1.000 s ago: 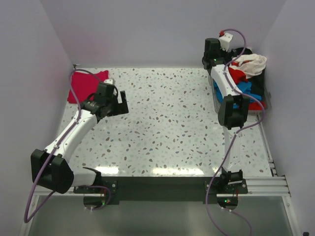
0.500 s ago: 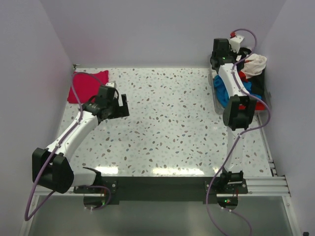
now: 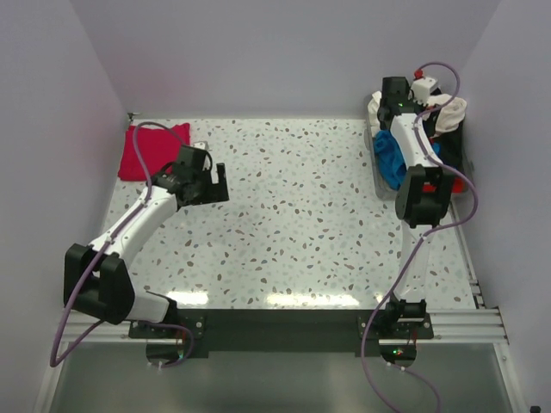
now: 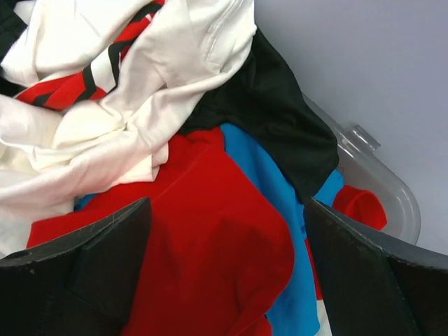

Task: Fold and stack the t-shirts
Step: Grab the tshirt from the pile

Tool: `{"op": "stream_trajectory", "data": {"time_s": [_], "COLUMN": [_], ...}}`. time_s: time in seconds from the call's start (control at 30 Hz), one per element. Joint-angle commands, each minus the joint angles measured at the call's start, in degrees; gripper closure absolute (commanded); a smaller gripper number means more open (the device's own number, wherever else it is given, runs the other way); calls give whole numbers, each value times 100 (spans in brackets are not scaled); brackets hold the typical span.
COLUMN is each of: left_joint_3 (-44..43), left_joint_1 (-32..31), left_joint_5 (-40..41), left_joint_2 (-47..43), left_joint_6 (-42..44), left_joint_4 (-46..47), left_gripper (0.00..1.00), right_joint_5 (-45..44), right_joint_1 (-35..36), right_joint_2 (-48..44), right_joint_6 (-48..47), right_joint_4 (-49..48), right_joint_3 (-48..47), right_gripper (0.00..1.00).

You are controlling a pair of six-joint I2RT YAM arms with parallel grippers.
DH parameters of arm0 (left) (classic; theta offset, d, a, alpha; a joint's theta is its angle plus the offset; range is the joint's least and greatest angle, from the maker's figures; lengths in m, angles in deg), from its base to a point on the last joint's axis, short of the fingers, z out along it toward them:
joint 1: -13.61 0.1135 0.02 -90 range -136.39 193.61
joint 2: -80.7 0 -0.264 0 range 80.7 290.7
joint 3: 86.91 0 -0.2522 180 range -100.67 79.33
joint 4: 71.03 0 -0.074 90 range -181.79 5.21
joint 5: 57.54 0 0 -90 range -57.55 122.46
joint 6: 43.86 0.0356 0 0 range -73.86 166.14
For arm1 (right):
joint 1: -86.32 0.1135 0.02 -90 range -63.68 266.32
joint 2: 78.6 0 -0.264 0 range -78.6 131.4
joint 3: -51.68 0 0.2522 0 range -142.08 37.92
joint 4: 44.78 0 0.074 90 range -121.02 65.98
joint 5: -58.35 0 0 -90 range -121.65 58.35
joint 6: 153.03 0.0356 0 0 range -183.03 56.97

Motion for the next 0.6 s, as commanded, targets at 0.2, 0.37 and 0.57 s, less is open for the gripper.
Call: {"op": "stream_trajectory", "data": {"time_s": [0.2,0.37,0.57], "left_joint_3": [-293,-293,-276], "left_joint_1": [7,7,33], "left_joint_5": [-110,-145,-110], "left_joint_2": [199,305,305], "left_joint_6": [111,110,163], "left_joint_4": [222,301,319], "left_gripper": [0,0,0], "right_joint_5": [1077,1482,1588], "right_joint_1": [6,-29,-231], "right_joint_2": [-1044,-1169,-861], "right_joint_6": [1233,1708,1700], "right_joint_4": [270,525,692], "right_joint_3": [868,1123,825], "right_gripper": [6,8,35]}}
